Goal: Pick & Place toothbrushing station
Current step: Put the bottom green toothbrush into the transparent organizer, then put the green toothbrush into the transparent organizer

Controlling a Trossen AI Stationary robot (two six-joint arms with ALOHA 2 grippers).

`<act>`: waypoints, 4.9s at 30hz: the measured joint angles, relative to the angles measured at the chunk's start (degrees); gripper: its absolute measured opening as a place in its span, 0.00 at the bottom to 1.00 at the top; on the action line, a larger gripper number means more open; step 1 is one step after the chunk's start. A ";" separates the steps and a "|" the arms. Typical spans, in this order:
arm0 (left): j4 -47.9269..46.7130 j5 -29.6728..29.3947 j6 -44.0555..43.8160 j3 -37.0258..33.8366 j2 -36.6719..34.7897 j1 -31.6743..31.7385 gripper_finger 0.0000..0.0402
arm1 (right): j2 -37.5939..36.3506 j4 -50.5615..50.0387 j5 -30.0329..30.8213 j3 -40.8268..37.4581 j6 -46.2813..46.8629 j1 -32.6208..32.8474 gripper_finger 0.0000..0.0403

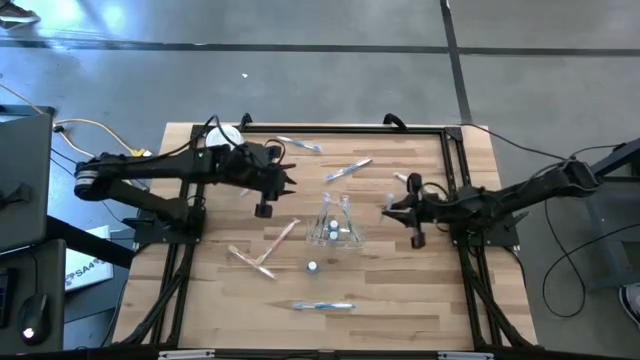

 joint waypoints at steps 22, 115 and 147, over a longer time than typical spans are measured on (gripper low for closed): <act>15.80 7.24 -10.46 -17.79 -1.84 4.83 0.25 | 31.58 27.96 -4.59 0.05 8.09 -5.06 0.06; 20.16 7.22 -22.75 -19.32 -1.80 4.81 0.25 | 1.92 -62.59 21.86 12.39 38.29 -2.88 0.75; 17.58 11.35 -23.61 -19.27 -1.79 4.81 0.25 | 15.84 -87.83 -11.05 16.90 37.27 -45.61 0.74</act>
